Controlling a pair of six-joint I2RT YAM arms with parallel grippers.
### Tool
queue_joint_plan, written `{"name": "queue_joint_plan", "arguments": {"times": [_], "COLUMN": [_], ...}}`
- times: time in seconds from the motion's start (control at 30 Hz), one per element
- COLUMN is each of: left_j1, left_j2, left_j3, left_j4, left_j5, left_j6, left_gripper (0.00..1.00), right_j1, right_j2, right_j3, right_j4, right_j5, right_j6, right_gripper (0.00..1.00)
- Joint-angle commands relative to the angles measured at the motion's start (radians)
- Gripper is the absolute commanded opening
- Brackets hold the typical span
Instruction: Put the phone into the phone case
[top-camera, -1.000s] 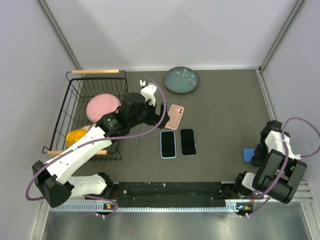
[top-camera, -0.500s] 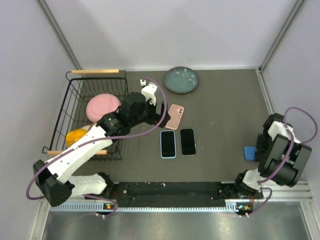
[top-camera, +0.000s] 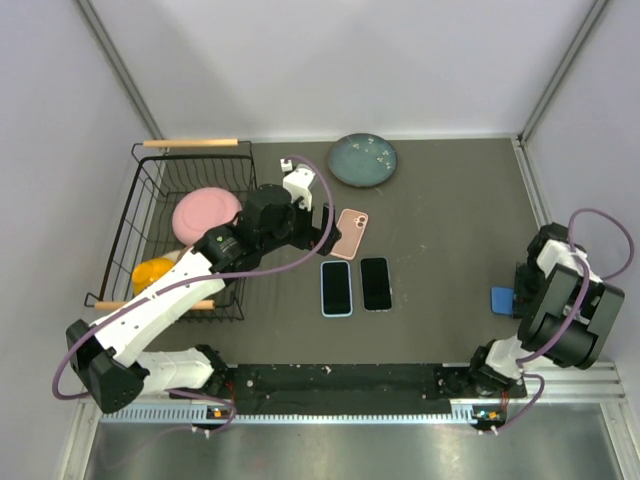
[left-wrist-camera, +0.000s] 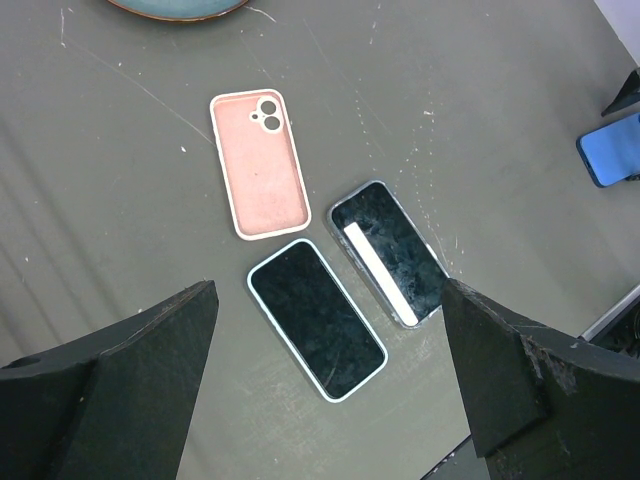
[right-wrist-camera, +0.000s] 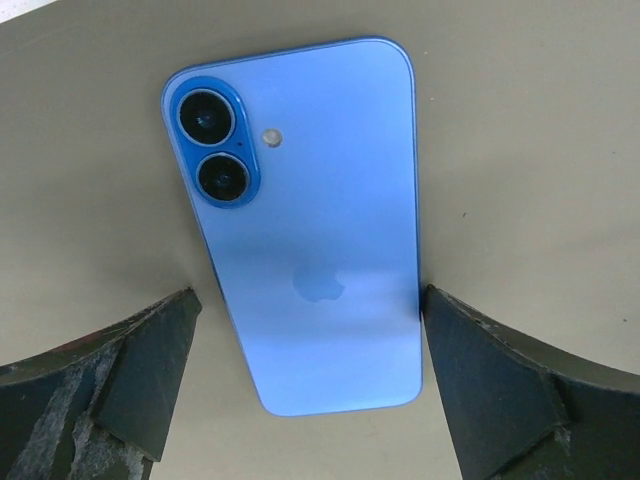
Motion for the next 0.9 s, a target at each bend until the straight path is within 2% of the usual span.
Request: {"name": "queue_joint_plan", "arguments": {"times": [0.0, 0.2, 0.37, 0.57, 0.7, 0.87], "left_j1": [0.000, 0.000, 0.000, 0.000, 0.000, 0.001], "left_j2": [-0.033, -0.071, -0.094, -0.142, -0.143, -0.131], "left_j3": [0.011, -0.020, -0.031, -0.052, -0.057, -0.057], "left_j4": [0.053, 0.059, 0.059, 0.059, 0.044, 0.039], "left_j5": [0.003, -0.015, -0.017, -0.021, -0.038, -0.018], "left_j6": [-0.005, -0.005, -0.016, -0.027, -0.031, -0.051], "left_gripper": [0.99, 0.99, 0.99, 0.99, 0.99, 0.99], "right_j1": [-0.007, -0.007, -0.007, -0.007, -0.001, 0.058], "right_j2": [-0.036, -0.102, -0.122, -0.179, -0.256, -0.325], "right_j3": [-0.050, -0.089, -0.110, -0.142, -0.198, -0.262], "right_j4": [-0.022, 0.007, 0.055, 0.103, 0.204, 0.385], "right_j5": [0.044, 0.052, 0.023, -0.026, -0.091, -0.242], "right_j6": [-0.029, -0.081, -0.133, -0.213, -0.338, -0.526], "right_gripper": [0.91, 0.80, 0.73, 0.60, 0.59, 0.56]}}
